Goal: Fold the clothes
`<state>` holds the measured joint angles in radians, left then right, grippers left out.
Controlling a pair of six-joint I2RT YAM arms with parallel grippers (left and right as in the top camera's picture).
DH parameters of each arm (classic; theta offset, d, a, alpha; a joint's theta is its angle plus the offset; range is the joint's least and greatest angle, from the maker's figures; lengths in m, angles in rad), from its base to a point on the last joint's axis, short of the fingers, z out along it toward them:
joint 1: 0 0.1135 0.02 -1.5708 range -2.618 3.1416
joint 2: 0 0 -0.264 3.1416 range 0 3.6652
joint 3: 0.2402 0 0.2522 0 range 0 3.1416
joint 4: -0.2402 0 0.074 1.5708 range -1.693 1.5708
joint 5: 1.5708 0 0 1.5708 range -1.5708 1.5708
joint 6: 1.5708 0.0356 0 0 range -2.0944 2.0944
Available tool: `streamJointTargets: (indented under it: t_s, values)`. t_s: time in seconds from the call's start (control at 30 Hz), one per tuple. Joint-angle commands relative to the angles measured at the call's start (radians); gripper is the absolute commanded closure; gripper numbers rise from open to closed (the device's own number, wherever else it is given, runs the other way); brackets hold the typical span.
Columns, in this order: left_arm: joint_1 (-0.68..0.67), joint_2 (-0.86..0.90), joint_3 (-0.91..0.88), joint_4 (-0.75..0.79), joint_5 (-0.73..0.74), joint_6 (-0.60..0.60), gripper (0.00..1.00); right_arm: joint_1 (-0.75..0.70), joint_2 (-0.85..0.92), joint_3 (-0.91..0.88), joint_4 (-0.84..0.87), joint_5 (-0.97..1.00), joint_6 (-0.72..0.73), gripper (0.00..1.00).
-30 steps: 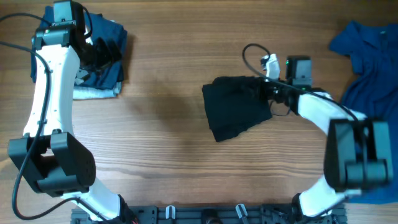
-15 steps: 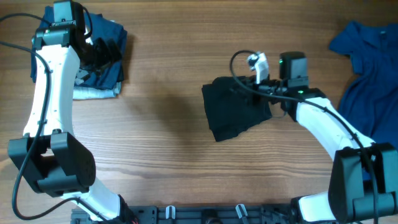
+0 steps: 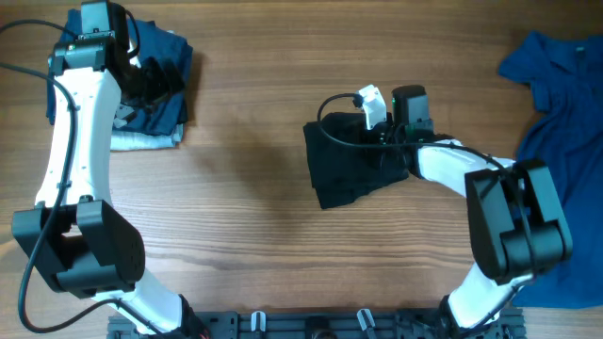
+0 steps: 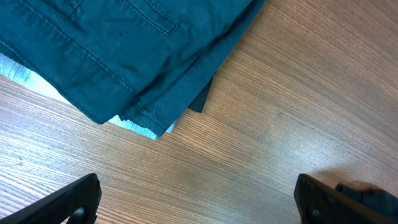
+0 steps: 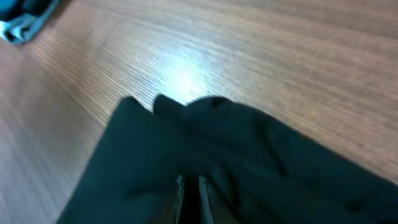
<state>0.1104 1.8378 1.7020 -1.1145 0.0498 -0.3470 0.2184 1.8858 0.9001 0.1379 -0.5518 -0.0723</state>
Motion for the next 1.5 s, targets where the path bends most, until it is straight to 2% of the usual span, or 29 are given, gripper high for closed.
streamJointTargets:
  t_s: [0.0, 0.03, 0.1, 0.23, 0.3, 0.4, 0.5, 0.57, 0.63, 0.67, 0.73, 0.77, 0.8, 0.83, 0.9, 1.13, 1.2, 1.3, 1.43, 1.47]
  values:
    - [0.006, -0.021, 0.011, 0.003, -0.006, 0.002, 0.00, 0.000, -0.216, 0.004, -0.151, -0.173, 0.005, 0.84]
    - [0.006, -0.021, 0.011, 0.003, -0.006, 0.002, 0.00, 0.000, -0.272, 0.004, -0.212, -0.188, 0.005, 0.85]
    - [0.006, -0.021, 0.011, 0.003, -0.006, 0.002, 0.00, 0.000, -0.341, 0.004, -0.342, -0.189, -0.004, 0.96]
    - [0.006, -0.021, 0.011, 0.002, -0.006, 0.002, 0.00, 0.000, -0.327, -0.032, -0.512, -0.114, -0.063, 0.96]
    - [0.006, -0.021, 0.011, 0.003, -0.006, 0.002, 0.00, 0.000, -0.271, -0.095, -0.503, -0.005, -0.049, 0.96]
    - [0.006, -0.021, 0.011, 0.003, -0.006, 0.002, 0.00, 0.000, -0.167, -0.128, -0.449, 0.068, 0.085, 0.96]
    - [0.006, -0.021, 0.011, 0.003, -0.006, 0.002, 0.00, 0.000, -0.092, -0.107, -0.452, 0.051, 0.124, 0.96]
    - [0.006, -0.021, 0.011, 0.003, -0.006, 0.002, 0.00, 0.000, -0.156, -0.044, -0.536, 0.043, 0.124, 0.96]
    - [0.006, -0.021, 0.011, 0.003, -0.006, 0.002, 0.00, 0.000, -0.322, 0.064, -0.638, -0.001, 0.125, 0.96]
    - [0.006, -0.021, 0.011, 0.003, -0.006, 0.002, 0.00, -0.005, -0.393, 0.109, -0.675, 0.040, 0.126, 0.96]
    - [0.006, -0.021, 0.011, 0.002, -0.006, 0.002, 0.00, -0.047, -0.542, 0.167, -0.700, 0.234, 0.129, 0.84]
    - [0.006, -0.021, 0.011, 0.002, -0.006, 0.002, 0.00, -0.073, -0.608, 0.168, -0.693, 0.348, 0.128, 0.71]
    - [0.006, -0.021, 0.011, 0.003, -0.006, 0.002, 0.00, -0.093, -0.645, 0.167, -0.692, 0.440, 0.128, 0.53]
    - [0.006, -0.021, 0.011, 0.003, -0.006, 0.001, 0.00, -0.113, -0.671, 0.167, -0.693, 0.546, 0.128, 0.00]
    - [0.006, -0.021, 0.011, 0.003, -0.006, 0.002, 0.00, -0.141, -0.680, 0.167, -0.701, 0.699, 0.126, 0.01]
    - [0.006, -0.021, 0.011, 0.015, -0.005, -0.005, 0.00, -0.141, -0.657, 0.166, -0.701, 0.702, 0.125, 0.01]
    - [0.006, -0.021, 0.011, 0.119, -0.006, -0.006, 0.00, -0.141, -0.654, 0.166, -0.701, 0.702, 0.125, 0.00]
    - [0.006, -0.021, 0.011, 0.175, 0.016, -0.006, 0.00, -0.141, -0.651, 0.166, -0.701, 0.702, 0.125, 0.00]
    - [-0.003, -0.020, 0.011, 0.110, 0.325, -0.006, 0.00, -0.141, -0.646, 0.166, -0.701, 0.702, 0.125, 0.00]
    - [-0.033, -0.020, 0.011, 0.090, 0.346, -0.006, 0.00, -0.141, -0.646, 0.166, -0.701, 0.702, 0.125, 0.01]
